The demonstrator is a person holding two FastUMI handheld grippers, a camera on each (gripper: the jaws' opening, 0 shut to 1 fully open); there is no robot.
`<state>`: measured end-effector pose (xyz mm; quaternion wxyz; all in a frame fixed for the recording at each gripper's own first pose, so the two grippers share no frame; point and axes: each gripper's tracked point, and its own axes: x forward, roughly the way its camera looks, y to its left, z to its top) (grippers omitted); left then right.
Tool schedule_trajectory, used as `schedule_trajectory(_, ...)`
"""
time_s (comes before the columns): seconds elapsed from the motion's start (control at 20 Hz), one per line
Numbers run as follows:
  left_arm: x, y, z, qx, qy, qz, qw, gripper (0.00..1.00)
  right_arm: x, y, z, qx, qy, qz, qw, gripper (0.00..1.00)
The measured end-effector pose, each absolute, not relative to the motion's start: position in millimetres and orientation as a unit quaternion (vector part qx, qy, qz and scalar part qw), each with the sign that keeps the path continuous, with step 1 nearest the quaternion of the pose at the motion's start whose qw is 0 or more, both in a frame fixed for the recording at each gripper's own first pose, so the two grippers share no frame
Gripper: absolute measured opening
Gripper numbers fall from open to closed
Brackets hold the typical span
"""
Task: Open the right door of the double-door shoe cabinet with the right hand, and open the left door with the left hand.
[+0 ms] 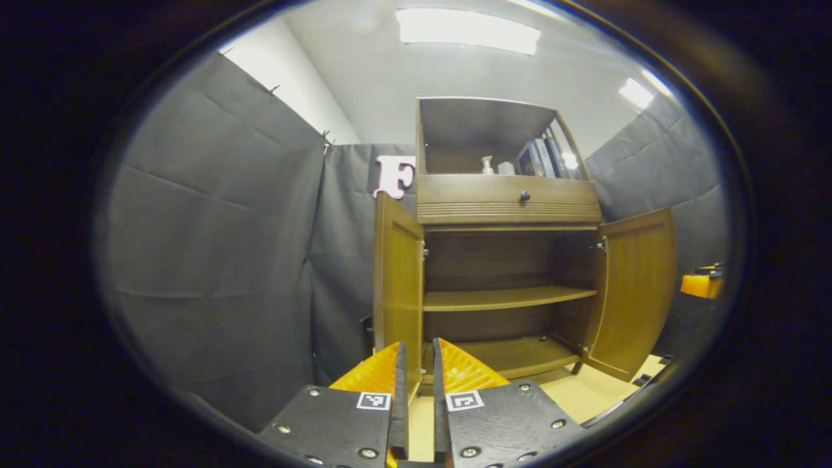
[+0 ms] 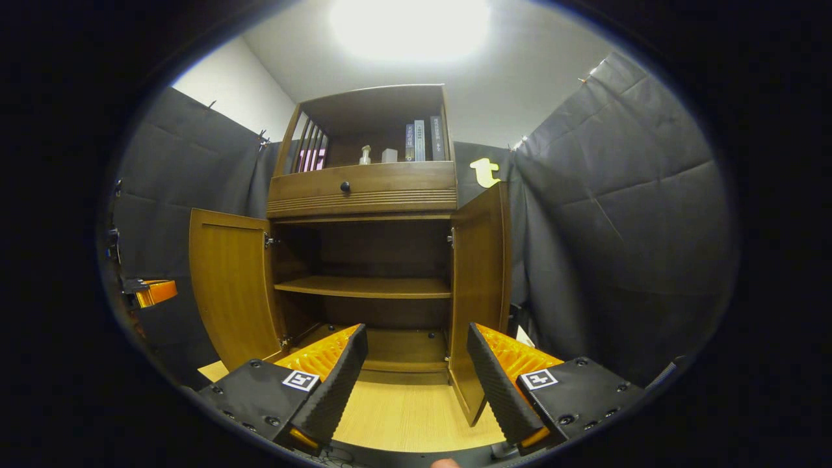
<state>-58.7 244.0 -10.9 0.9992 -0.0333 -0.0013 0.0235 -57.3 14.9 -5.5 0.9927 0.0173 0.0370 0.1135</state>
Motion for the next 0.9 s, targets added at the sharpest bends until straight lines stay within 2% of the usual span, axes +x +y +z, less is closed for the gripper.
schedule_trajectory(0.1,-71,233,-8,-0.029,-0.002,0.017,0.999,0.16,-65,10,0,0.015,0.029,0.11,0.993,0.96)
schedule_trajectory(0.15,-77,231,-6,-0.025,-0.002,0.017,1.0,0.19,-69,8,3,0.017,0.027,0.109,0.994,0.96)
schedule_trajectory(0.2,-85,229,-4,-0.02,-0.004,0.019,1.0,0.16,-72,7,5,0.021,0.025,0.109,0.994,0.96)
schedule_trajectory(0.25,-91,228,-3,-0.015,-0.005,0.027,1.0,0.15,-74,8,6,0.023,0.023,0.11,0.993,0.92)
schedule_trajectory(0.3,-97,226,-3,-0.012,-0.006,0.033,0.999,0.15,-76,8,6,0.024,0.022,0.111,0.993,0.96)
schedule_trajectory(0.4,-104,226,-3,-0.013,-0.002,0.043,0.999,0.14,-80,5,3,0.02,0.021,0.107,0.994,0.96)
schedule_trajectory(0.45,-105,224,-5,-0.015,-0.001,0.043,0.999,0.15,-83,5,1,0.019,0.022,0.107,0.994,0.92)
schedule_trajectory(0.5,-107,222,-4,-0.015,-0.002,0.041,0.999,0.16,-85,5,-1,0.019,0.023,0.107,0.994,0.96)
schedule_trajectory(0.55,-112,219,-3,-0.014,-0.004,0.038,0.999,0.16,-87,4,-2,0.019,0.024,0.106,0.994,0.96)
schedule_trajectory(0.65,-116,215,0,-0.013,-0.009,0.031,0.999,0.19,-89,1,-3,0.019,0.023,0.103,0.994,0.96)
schedule_trajectory(0.7,-118,212,4,-0.014,-0.012,0.028,0.999,0.19,-89,1,-2,0.019,0.022,0.102,0.994,0.92)
schedule_trajectory(0.75,-119,208,5,-0.016,-0.013,0.021,1.0,0.22,-89,-1,0,0.019,0.02,0.1,0.995,0.92)
schedule_trajectory(0.8,-119,206,6,-0.018,-0.015,0.02,1.0,0.25,-90,-1,1,0.019,0.019,0.1,0.995,0.96)
schedule_trajectory(0.85,-119,207,7,-0.018,-0.018,0.021,0.999,0.29,-92,-2,2,0.019,0.019,0.099,0.995,0.92)
schedule_trajectory(0.9,-121,208,8,-0.017,-0.021,0.023,0.999,0.35,-92,-1,3,0.018,0.018,0.1,0.995,0.92)
